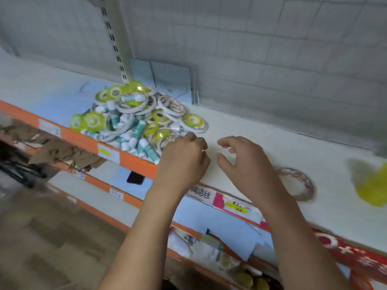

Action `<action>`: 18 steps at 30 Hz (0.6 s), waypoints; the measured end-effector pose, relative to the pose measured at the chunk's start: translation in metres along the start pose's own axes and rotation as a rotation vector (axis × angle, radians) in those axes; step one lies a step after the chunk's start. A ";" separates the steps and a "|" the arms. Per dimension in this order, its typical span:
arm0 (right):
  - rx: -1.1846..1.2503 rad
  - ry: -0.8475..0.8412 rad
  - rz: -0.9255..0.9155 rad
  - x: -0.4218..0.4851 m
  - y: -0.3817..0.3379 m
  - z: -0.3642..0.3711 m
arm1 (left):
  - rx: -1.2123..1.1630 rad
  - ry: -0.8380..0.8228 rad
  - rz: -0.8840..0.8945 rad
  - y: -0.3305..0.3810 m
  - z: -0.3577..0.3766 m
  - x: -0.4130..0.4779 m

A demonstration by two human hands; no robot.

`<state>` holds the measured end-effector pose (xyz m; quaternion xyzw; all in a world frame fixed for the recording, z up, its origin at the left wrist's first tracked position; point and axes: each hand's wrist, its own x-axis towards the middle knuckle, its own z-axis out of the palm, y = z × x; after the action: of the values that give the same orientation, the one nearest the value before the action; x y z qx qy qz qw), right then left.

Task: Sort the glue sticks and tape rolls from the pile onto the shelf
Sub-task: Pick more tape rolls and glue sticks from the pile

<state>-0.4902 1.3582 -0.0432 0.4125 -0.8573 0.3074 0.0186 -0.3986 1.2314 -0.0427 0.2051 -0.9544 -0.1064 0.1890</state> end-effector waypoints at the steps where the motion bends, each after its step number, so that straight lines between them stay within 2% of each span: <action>1: 0.008 -0.012 -0.007 0.005 -0.011 0.011 | 0.009 -0.002 -0.011 -0.015 -0.004 -0.002; 11: 0.041 -0.010 0.006 0.046 -0.084 0.082 | -0.042 -0.002 -0.002 -0.121 -0.032 0.003; 18: 0.064 -0.006 0.022 0.054 -0.106 0.114 | -0.144 0.048 -0.109 -0.158 -0.039 0.010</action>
<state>-0.4248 1.2089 -0.0662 0.4045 -0.8515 0.3335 -0.0006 -0.3356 1.0808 -0.0483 0.2450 -0.9269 -0.1799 0.2201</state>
